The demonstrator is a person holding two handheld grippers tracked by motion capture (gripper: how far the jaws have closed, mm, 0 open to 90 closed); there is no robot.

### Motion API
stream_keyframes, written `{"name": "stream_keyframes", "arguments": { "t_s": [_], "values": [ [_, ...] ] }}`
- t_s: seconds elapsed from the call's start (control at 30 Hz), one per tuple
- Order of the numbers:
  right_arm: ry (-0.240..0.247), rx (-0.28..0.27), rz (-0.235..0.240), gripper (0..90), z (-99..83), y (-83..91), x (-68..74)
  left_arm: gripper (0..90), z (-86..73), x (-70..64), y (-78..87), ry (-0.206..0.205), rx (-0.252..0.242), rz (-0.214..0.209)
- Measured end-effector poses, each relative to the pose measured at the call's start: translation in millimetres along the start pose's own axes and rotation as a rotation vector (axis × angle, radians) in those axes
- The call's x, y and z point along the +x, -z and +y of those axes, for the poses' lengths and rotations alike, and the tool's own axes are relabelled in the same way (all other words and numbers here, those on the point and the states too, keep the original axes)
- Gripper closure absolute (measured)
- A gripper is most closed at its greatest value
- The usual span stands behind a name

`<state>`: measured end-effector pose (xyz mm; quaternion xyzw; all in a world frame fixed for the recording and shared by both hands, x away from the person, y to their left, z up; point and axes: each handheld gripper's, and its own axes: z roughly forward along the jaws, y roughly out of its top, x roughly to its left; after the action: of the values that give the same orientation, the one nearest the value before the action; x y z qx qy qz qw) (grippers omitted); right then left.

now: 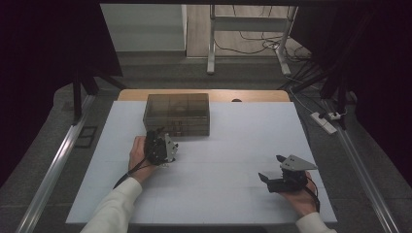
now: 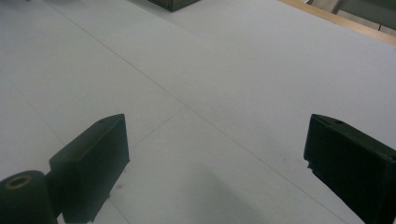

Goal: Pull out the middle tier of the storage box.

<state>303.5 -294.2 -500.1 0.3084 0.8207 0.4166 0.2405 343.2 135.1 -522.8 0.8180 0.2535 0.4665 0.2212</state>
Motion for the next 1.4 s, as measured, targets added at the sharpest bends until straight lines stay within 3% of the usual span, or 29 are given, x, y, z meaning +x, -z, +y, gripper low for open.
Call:
{"name": "stream_keyframes", "arguments": {
  "t_s": [0.9, 1.4],
  "values": [
    [0.003, 0.001, 0.000, 6.6, 0.0, -0.4, 0.2, 27.0, 4.4, -4.8, -10.2, -0.041, 0.001, 0.015],
    [0.004, 0.002, 0.000, 6.6, -0.1, -1.0, 0.3, 34.0, 6.8, -6.2, -15.4, -0.043, -0.006, 0.020]
  ]
}}
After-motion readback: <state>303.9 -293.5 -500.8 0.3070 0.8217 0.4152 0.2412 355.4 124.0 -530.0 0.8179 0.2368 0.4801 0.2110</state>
